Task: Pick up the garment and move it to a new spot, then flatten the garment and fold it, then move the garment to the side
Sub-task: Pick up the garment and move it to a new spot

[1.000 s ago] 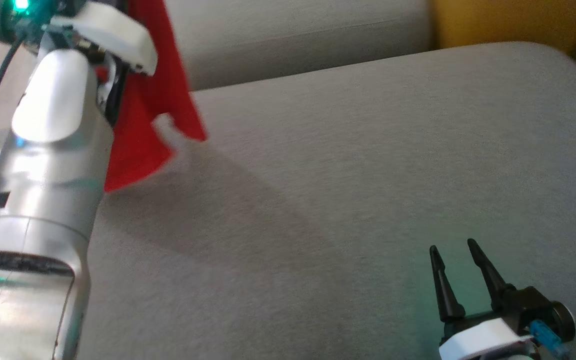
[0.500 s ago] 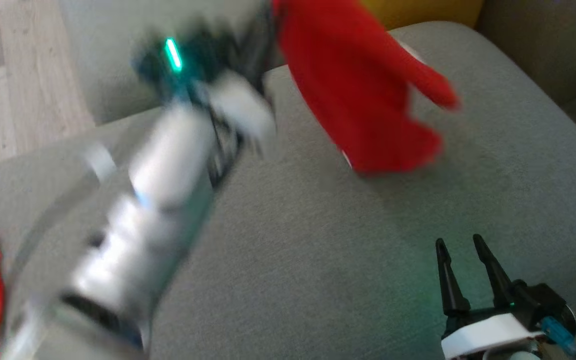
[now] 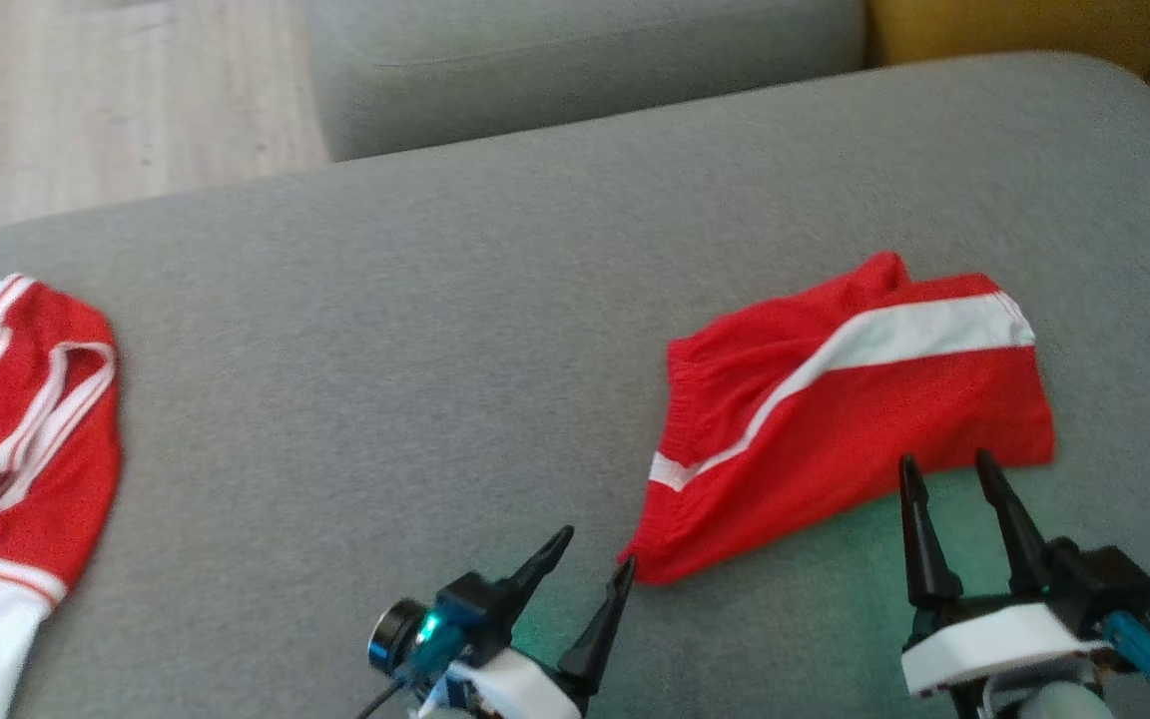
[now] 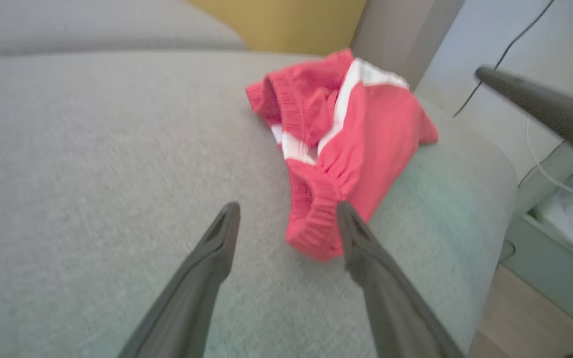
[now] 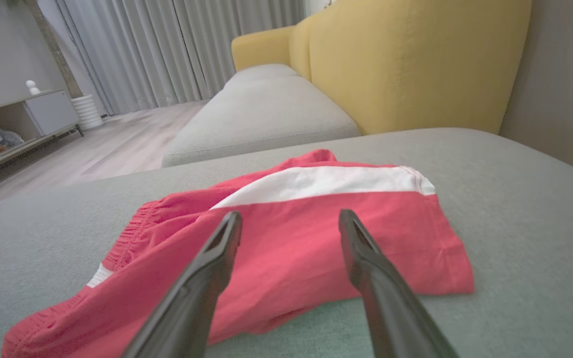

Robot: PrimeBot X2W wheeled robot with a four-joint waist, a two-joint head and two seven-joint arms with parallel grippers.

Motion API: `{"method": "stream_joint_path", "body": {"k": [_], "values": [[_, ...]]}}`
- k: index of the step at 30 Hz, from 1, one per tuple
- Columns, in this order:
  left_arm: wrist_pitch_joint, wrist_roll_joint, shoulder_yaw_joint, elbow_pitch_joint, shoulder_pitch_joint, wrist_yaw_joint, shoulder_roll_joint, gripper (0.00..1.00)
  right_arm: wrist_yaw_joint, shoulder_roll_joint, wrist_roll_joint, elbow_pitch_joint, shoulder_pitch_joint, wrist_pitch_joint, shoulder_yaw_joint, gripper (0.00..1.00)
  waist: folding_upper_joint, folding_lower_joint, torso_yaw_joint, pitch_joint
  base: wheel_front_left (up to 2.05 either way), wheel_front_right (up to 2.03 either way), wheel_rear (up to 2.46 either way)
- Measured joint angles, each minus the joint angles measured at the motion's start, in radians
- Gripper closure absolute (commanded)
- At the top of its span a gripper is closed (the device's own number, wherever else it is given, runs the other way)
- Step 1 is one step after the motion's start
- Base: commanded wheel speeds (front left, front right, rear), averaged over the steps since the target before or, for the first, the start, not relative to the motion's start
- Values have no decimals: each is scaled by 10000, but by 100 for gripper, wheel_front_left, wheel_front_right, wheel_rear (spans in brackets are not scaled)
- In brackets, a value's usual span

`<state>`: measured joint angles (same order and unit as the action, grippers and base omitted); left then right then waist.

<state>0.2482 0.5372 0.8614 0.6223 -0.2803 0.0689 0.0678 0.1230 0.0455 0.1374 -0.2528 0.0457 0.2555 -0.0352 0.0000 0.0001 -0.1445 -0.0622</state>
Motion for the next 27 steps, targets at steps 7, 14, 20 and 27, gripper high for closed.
{"method": "stream_joint_path", "body": {"k": [7, 14, 20, 27], "values": [[10, -876, -2349, -2197, 1919, -1239, -54, 0, 0, -6, -58, -107, 508, 0, 173, 0, 0, -2, 812, 611, 0, 0, 0], [13, -2217, -4826, -4136, 2824, -1988, -61, 0, 0, -6, -19, -50, 620, 0, 109, 0, 0, -2, 1358, 1082, 0, 0, 0], [27, -3028, -5764, -5087, 3988, -2067, -94, 0, 0, -8, -267, 453, 1160, 0, -48, 0, 0, -3, 1565, 1559, 0, 0, 0], [38, -3601, -5754, -5402, 4534, -2199, -105, 0, 0, -10, -190, 807, 1641, 0, 21, 0, 0, -2, 1776, 1904, 0, 0, 0]]}}
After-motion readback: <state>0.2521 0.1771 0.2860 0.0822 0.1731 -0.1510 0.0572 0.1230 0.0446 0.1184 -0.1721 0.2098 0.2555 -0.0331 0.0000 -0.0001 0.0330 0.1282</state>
